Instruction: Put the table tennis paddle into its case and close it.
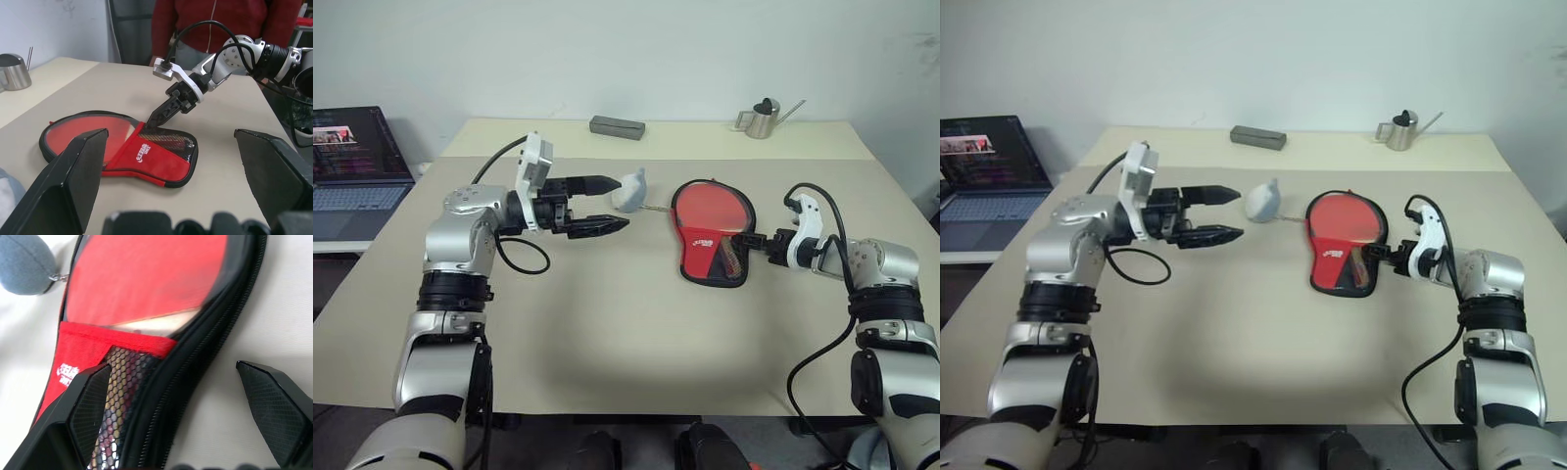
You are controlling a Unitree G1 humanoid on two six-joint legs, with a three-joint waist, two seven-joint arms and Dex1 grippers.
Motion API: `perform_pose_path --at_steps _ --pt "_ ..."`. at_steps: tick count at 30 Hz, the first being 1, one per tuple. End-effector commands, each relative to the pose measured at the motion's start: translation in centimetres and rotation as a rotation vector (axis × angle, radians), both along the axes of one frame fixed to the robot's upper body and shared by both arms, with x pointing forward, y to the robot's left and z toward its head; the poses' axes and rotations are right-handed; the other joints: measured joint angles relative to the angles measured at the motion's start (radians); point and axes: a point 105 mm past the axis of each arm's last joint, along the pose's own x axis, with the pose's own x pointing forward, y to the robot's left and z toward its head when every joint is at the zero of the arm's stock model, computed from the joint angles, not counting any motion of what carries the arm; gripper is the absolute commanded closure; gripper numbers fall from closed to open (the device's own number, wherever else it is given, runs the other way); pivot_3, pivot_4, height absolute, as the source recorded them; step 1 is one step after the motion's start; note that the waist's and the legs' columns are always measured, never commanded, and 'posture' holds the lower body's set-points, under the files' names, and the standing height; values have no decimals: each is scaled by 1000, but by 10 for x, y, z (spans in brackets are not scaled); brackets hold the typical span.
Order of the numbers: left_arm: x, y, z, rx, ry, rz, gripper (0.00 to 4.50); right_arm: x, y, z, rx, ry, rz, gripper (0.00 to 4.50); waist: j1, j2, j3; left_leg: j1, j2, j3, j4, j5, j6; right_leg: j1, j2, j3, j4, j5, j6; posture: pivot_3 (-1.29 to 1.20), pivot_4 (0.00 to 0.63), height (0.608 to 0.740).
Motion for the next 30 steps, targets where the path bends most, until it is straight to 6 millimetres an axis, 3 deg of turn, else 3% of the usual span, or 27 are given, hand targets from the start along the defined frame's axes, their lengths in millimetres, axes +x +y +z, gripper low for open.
perform_pose_path --at_steps 1,6,9,20,30 --pt "-1 3 12 6 -47 -5 0 2 13 11 36 -33 45 17 -1 0 0 0 0 0 0 0 0 0 0 0 0 0 0 0 150 740" --pt "-5 2 5 26 -30 -30 0 5 27 10 57 -34 64 17 -10 0 0 0 0 0 0 0 0 0 0 0 0 0 0 0 150 740" --pt "-5 3 3 38 -25 -33 0 6 38 14 74 -41 89 615 -18 0 0 0 0 0 0 0 0 0 0 0 0 0 0 0 150 740" --pt "-19 8 -16 145 11 -102 0 6 37 8 68 -17 76 4307 -21 0 0 0 0 0 0 0 0 0 0 1 0 0 0 0 150 740" --pt "-25 7 -22 204 9 -139 0 1 36 -1 97 28 60 4456 -20 0 0 0 0 0 0 0 0 0 0 1 0 0 0 0 150 740"
